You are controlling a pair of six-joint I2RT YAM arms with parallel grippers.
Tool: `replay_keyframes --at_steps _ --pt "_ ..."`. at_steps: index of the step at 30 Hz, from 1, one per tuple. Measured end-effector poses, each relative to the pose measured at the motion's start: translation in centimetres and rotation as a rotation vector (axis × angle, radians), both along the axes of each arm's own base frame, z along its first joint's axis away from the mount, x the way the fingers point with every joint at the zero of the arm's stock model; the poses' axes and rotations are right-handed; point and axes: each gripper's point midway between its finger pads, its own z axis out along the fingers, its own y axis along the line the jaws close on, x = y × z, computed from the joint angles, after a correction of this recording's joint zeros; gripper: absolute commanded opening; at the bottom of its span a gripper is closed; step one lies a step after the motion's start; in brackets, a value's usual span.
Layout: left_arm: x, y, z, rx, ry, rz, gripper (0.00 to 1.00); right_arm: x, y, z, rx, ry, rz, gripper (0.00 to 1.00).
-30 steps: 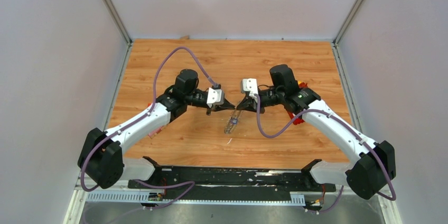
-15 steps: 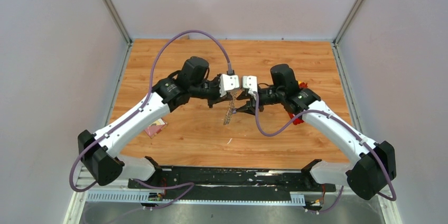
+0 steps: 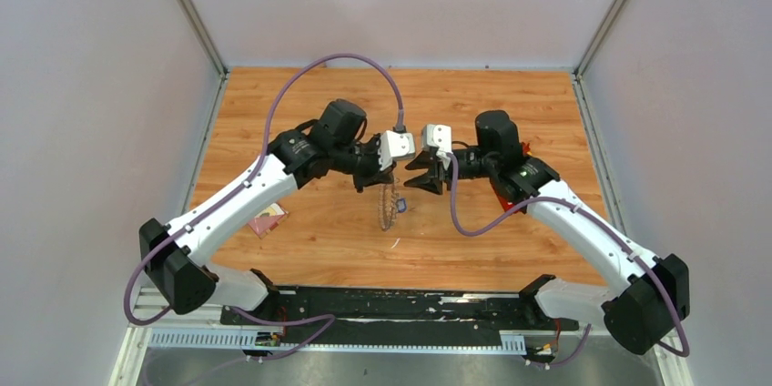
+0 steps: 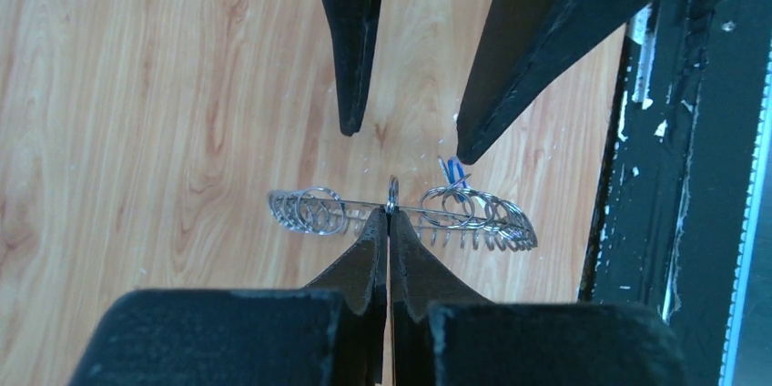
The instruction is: Put the keys on the keyring
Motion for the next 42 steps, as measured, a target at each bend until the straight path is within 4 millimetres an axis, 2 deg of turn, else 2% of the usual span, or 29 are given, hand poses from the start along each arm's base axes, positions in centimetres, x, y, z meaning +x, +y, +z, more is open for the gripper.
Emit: replay_keyframes --at_steps 6,10,16,20,28,38,42 --pt "-1.4 -0.1 -0.2 -0.048 0.024 -0.034 0.0 -0.5 0.4 -1.5 0.017 0.076 0.013 0.33" --pt "-1.9 -0.2 0.3 -0.077 0.023 -0.041 0.0 -0.8 0.7 -1.7 0.028 0.099 0.031 0.32" --pt "-1.9 -0.7 0.9 -0.113 0.017 -0.048 0.0 -0.9 1.0 -1.4 0.046 0.108 0.049 0.28" --pt "-2.1 -0.7 0.6 -0.113 0.03 -0.05 0.0 -1.1 1.1 -1.5 0.049 0.12 0.063 0.21" --pt "-2.0 -0.9 0.9 -0.128 0.027 -0.048 0.0 -1.1 1.2 -1.9 0.045 0.138 0.073 0.19" --pt "-1.8 -1.1 0.7 -0.134 0.023 -0.048 0.0 -1.3 1.3 -2.3 0.039 0.155 0.084 0.0" --pt "-1.8 -1.1 0.6 -0.135 0.023 -0.048 0.0 -1.4 1.3 -2.4 0.036 0.159 0.084 0.0"
